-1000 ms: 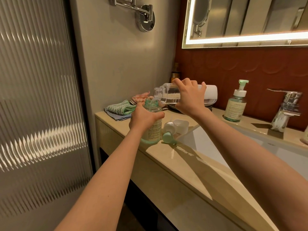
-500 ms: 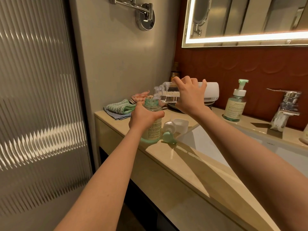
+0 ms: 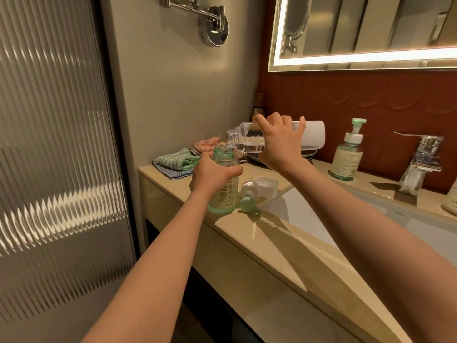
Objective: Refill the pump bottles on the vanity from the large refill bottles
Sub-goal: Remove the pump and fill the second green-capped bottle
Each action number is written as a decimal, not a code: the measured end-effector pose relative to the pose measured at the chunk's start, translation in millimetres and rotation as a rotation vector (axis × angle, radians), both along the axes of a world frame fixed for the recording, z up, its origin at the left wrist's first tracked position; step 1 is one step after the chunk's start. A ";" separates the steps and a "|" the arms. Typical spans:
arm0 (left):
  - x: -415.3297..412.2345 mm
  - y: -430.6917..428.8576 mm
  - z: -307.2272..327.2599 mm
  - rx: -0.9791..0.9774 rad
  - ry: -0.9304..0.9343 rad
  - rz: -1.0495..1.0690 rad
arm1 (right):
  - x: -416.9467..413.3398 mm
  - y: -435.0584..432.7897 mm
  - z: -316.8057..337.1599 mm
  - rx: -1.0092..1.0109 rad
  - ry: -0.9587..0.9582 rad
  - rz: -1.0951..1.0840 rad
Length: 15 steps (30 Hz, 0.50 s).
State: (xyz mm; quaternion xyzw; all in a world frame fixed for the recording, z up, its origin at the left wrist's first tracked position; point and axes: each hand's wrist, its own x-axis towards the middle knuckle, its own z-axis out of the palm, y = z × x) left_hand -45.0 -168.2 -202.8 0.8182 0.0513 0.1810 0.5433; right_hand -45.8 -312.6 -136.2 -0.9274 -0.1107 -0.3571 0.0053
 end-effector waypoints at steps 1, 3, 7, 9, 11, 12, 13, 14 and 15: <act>0.0 0.2 -0.2 -0.001 -0.002 -0.001 | -0.4 0.3 0.1 -0.003 -0.003 -0.001; -0.4 0.2 -0.1 -0.001 -0.004 -0.005 | -0.8 0.2 0.9 -0.012 -0.011 -0.004; -1.0 -0.1 0.8 0.007 0.000 -0.001 | -1.4 0.7 1.6 -0.017 -0.016 -0.008; -0.6 -0.4 1.1 -0.001 0.001 0.001 | -1.9 1.0 1.5 -0.017 -0.015 -0.006; 0.2 -0.4 0.9 -0.011 0.004 0.000 | -1.8 1.0 1.6 -0.016 -0.018 -0.005; 0.1 -0.5 1.0 -0.012 0.006 -0.002 | -1.7 0.8 1.7 -0.017 -0.023 -0.005; 0.1 -0.4 1.0 -0.012 0.007 -0.003 | -1.7 0.9 1.6 -0.020 -0.028 -0.004; 0.1 -0.3 0.9 -0.013 0.008 -0.002 | -1.7 1.1 1.6 -0.024 -0.033 -0.004; 0.1 -0.3 0.8 -0.014 0.006 -0.002 | -2.0 1.2 1.7 -0.029 -0.036 -0.004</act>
